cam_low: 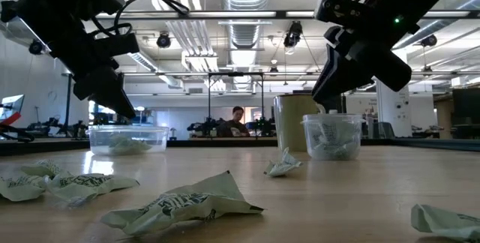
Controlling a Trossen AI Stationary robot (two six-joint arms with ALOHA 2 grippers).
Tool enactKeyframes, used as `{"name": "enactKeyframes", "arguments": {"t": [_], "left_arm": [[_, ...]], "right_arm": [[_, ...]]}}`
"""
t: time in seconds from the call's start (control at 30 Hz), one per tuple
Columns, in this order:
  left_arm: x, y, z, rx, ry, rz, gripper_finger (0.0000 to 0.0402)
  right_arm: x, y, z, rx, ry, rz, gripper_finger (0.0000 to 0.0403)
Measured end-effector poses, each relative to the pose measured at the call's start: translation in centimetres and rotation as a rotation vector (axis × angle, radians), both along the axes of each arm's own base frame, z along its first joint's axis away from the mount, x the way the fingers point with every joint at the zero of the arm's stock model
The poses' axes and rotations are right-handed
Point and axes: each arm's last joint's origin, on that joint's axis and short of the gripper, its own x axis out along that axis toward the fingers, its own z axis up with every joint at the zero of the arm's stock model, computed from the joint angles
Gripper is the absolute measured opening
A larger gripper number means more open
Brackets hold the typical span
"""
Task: Pick and place Stevia / Truvia into bins
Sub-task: Put the stevia packet into the left transparent container
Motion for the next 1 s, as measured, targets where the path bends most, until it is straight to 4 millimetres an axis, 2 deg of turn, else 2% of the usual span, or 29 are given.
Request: {"name": "enactKeyframes", "arguments": {"t": [0.23,0.5,0.77,1.0], "left_arm": [[0.0,0.0,0.0,0.005,0.011,-0.015,0.0112],[0.3,-0.8,0.4,-0.096,0.022,-0.120,0.0112],[0.6,-3.0,0.7,-0.234,-0.012,-0.299,0.0112],[0.6,-5.9,0.5,-0.298,-0.079,-0.469,0.0112]], "right_arm": [[0.0,0.2,1.1,-0.021,-0.019,0.034,0.0116],[-1.0,1.9,3.5,-0.008,-0.105,0.134,0.0103],[-2.6,4.5,4.5,-0.001,-0.134,0.264,0.0088],[-3.5,5.9,4.7,0.000,-0.132,0.330,0.0076]]}}
